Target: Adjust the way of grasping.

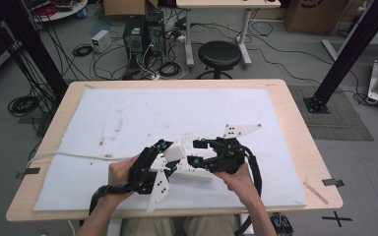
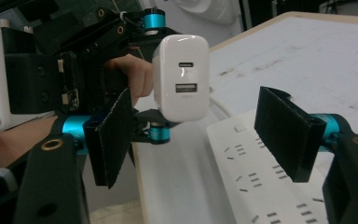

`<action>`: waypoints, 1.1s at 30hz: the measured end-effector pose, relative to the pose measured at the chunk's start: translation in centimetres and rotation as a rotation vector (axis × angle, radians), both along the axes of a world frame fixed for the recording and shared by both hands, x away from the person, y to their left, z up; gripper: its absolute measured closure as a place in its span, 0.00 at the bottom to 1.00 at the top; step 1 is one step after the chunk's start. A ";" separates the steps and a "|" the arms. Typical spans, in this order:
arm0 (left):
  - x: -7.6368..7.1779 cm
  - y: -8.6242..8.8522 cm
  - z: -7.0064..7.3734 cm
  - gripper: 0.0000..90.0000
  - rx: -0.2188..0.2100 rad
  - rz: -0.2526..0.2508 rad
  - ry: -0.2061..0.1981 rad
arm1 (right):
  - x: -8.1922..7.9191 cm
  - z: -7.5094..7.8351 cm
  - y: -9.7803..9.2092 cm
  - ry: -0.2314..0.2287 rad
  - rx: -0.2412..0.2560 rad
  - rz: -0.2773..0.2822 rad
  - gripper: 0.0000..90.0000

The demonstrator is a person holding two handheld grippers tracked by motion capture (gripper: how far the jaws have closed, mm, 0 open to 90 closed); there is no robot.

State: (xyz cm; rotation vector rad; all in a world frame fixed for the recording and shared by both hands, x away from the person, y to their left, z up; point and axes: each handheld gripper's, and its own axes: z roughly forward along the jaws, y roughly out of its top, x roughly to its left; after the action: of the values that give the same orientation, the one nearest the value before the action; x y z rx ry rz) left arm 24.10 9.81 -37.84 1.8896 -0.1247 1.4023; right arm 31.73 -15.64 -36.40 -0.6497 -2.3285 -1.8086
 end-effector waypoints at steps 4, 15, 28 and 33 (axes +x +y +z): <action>-0.1 -0.4 0.0 0.47 -0.004 -0.001 -0.005 | 0.0 0.1 0.8 0.012 -0.008 0.001 0.32; 0.0 -0.7 -0.2 0.47 -0.010 -0.003 -0.006 | 0.3 -0.2 1.7 0.039 0.025 0.024 0.32; -0.1 -1.1 -0.2 0.47 -0.037 -0.016 0.006 | 0.6 -0.5 2.4 0.054 0.055 0.040 0.41; -0.2 -1.2 -0.2 0.47 -0.029 -0.018 0.002 | 0.6 -0.5 2.6 0.060 0.050 0.040 0.44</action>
State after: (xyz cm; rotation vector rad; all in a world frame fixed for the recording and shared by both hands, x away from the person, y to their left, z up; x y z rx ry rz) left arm 23.87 8.59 -38.08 1.8616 -0.1188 1.3830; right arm 32.31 -13.00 -36.95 -0.6363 -2.2339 -1.7986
